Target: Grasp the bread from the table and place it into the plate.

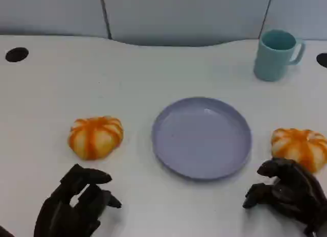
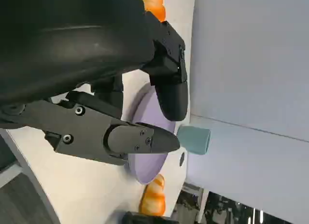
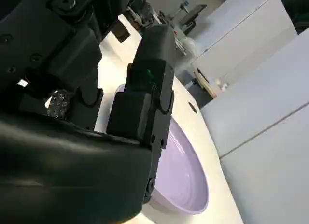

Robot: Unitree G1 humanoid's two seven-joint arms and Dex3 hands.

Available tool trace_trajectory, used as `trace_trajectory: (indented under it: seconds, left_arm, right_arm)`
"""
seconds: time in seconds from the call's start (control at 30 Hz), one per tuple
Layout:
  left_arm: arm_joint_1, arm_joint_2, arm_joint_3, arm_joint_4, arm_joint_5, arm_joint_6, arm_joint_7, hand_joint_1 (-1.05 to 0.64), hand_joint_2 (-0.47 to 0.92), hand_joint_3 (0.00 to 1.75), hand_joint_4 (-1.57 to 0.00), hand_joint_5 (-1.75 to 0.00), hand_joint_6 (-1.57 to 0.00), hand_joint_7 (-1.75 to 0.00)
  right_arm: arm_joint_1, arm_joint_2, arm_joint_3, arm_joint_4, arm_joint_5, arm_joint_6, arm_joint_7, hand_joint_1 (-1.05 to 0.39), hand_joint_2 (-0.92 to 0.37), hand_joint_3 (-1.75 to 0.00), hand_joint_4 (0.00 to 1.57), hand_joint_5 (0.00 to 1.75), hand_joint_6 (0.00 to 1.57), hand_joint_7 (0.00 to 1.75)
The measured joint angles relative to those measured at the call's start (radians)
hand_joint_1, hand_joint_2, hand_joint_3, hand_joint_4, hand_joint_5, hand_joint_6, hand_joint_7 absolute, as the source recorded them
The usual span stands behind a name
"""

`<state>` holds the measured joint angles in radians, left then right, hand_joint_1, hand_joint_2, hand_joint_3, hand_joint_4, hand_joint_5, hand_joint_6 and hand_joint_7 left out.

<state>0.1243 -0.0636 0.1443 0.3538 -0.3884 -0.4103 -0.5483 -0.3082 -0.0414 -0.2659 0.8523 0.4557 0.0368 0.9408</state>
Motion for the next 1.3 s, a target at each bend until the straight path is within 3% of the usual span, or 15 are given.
trace_trajectory:
  seconds: [1.03,1.13,1.2,1.3]
  left_arm:
    - [0.002,0.001,0.003,-0.011,-0.004,0.008,0.000,-0.43,0.92,0.25,-0.33,-1.72,-0.33,-1.36]
    - [0.000,0.002,0.006,0.003,0.012,-0.034,0.000,-0.46,0.92,0.23,-0.29,-1.61,-0.29,-1.25]
    - [-0.005,0.012,0.010,0.025,0.051,-0.104,0.008,-0.46,0.92,0.23,-0.33,-1.29,-0.39,-0.75]
    - [-0.007,0.058,0.006,0.015,0.217,-0.216,0.081,-0.44,0.92,0.19,-0.37,-0.97,-0.47,-0.36]
  right_arm:
    - [0.001,0.000,0.002,-0.003,-0.001,-0.001,0.003,-1.05,-0.40,0.00,1.57,0.34,1.57,0.12]
    - [0.002,0.001,0.002,-0.003,0.000,-0.001,0.003,-1.05,-0.39,0.00,1.57,0.33,1.57,0.13]
    - [0.002,0.004,0.002,-0.005,0.000,0.000,0.002,-1.05,-0.40,0.00,1.57,0.33,1.57,0.13]
    - [0.009,0.008,0.006,-0.016,-0.002,-0.001,0.001,-1.05,-0.40,-0.01,1.57,0.34,1.57,0.14]
